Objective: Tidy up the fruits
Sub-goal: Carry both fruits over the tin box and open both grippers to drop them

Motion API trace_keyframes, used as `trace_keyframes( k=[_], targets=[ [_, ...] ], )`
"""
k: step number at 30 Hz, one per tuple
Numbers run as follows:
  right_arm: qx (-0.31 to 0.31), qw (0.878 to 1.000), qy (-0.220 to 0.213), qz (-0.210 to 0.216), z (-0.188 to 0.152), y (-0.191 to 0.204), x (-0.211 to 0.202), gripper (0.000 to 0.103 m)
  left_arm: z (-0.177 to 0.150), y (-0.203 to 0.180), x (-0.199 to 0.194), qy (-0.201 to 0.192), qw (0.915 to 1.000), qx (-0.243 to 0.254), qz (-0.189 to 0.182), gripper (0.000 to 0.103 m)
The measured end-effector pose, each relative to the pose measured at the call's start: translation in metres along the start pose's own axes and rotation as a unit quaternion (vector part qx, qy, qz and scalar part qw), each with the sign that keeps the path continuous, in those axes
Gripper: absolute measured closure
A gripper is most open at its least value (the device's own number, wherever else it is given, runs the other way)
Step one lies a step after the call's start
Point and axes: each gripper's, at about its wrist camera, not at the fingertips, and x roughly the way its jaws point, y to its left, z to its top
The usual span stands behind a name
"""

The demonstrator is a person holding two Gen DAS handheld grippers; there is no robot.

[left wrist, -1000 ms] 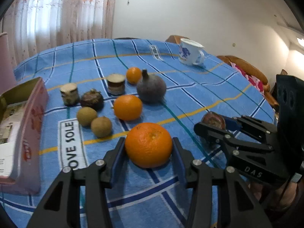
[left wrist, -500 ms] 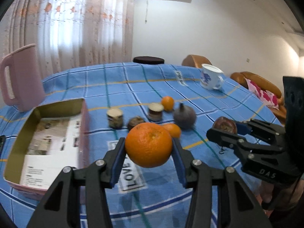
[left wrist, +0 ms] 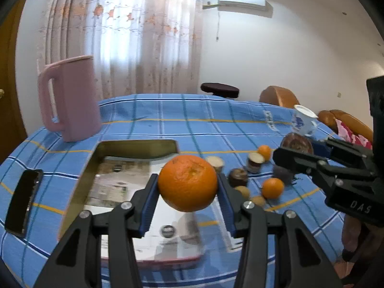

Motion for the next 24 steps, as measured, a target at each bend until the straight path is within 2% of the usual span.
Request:
trace_keyframes(
  k=[11,24],
  targets=[
    [-0.041,0.998,0.007,0.038,0.037,0.035,0.044,0.065,0.004,0.043,0.012,0.014,0.9985,-0.011,0.051,0.054],
    [-0.046,0.996,0.038,0.068,0.033,0.063,0.096,0.065,-0.001,0.072,0.025,0.037,0.9964,-0.018,0.074,0.054]
  ],
)
